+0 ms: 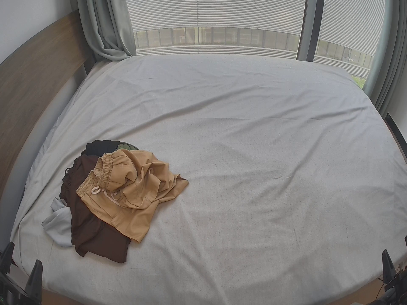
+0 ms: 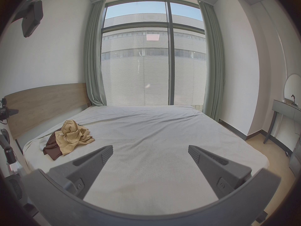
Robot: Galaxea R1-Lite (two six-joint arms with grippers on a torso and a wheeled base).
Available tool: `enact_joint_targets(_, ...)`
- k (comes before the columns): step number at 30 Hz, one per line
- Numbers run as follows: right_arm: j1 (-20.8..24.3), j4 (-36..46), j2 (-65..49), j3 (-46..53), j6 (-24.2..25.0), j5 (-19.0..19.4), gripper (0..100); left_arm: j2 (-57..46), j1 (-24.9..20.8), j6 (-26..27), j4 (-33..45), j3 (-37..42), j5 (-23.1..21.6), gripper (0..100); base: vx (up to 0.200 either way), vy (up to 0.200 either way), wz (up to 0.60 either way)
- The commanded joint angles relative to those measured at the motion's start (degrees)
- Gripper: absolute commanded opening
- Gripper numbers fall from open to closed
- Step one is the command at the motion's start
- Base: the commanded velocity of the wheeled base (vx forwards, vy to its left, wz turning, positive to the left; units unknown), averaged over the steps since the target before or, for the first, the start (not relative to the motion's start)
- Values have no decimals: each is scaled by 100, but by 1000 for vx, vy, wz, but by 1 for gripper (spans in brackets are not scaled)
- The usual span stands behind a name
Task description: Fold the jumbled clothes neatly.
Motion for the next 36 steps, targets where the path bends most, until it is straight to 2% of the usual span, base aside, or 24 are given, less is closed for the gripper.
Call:
enact_joint_targets(1,0,-2,-93,101,0,1,100,523,-169,-386,25,-320,-294,100,0,0,0)
enact_joint_targets(15,9,-2,-93,101,9,1,100,2079,-187,-816,-160,-891,-584,100,0,0,0)
enact_joint_targets(25,18,-2,-93,101,9,1,100,3098,-266,-843,-661,-1436,-689,100,0,0,0)
enact_joint_targets(27,18,-2,-93,101,0,1,100,3687,-266,-843,-898,-1744,-698,100,0,0,0)
enact_joint_targets(36,18,-2,-93,101,0,1,100,4707,-266,-843,-1188,-2271,-812,100,0,0,0)
